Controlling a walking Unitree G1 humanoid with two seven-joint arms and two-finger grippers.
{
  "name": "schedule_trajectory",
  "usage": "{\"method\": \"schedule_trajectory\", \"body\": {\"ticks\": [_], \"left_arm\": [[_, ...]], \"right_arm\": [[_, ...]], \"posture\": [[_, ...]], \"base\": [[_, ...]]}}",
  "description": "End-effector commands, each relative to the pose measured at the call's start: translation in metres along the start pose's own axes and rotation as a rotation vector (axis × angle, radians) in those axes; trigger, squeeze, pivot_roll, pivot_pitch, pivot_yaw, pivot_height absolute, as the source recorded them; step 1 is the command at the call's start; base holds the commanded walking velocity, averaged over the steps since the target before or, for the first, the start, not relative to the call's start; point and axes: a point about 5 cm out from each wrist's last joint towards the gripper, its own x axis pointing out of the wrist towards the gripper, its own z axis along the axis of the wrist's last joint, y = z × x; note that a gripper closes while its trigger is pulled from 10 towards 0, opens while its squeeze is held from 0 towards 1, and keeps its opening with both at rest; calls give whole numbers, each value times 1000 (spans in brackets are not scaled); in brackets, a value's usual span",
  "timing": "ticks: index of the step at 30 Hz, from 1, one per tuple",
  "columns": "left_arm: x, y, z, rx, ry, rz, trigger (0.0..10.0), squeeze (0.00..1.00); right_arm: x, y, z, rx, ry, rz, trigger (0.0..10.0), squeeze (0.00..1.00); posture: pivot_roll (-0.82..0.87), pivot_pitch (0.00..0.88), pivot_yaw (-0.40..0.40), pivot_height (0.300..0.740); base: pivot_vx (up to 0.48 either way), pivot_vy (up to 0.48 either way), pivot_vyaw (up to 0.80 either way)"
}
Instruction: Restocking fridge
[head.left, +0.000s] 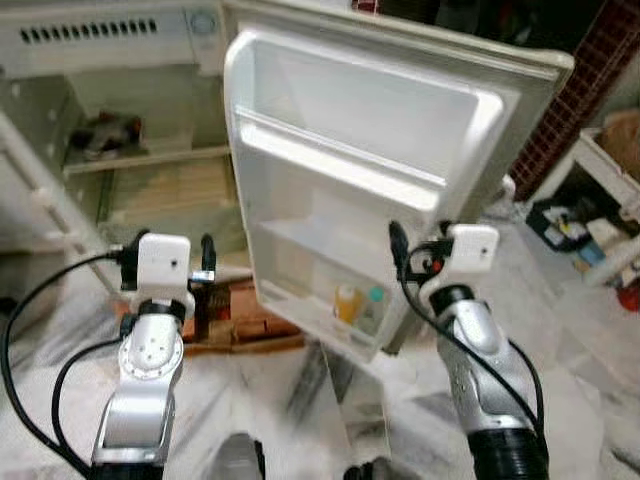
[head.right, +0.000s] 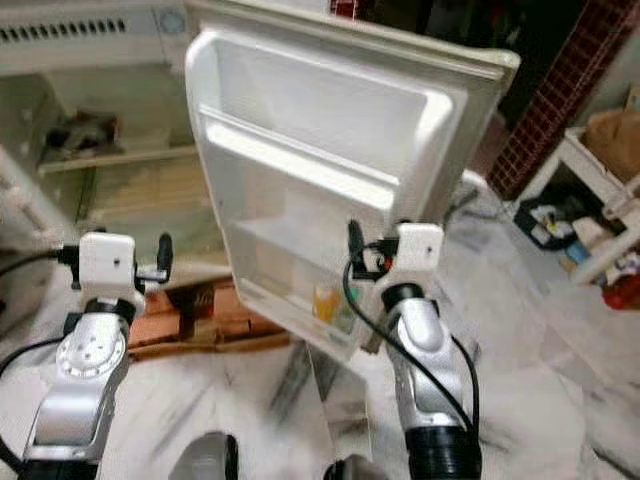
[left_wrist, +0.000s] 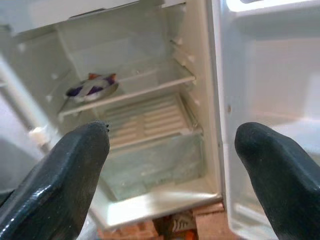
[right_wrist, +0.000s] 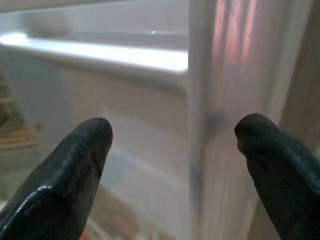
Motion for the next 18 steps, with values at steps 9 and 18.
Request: {"method": "schedule_trajectory", "body": {"ticks": [9, 18], "left_arm": [[0, -2, 3, 6, -9, -14, 10000, 0], [-3, 0, 1, -10, 1, -27, 10000, 0]], "right_arm": [[-2, -2, -9, 32, 45, 46, 10000, 0], [-1, -8, -13, 7, 62, 2, 10000, 0]], "posture": [[71, 34, -34, 740], [77, 37, -35, 740]], "base": [[-98, 0, 0], [0, 0, 0]]}}
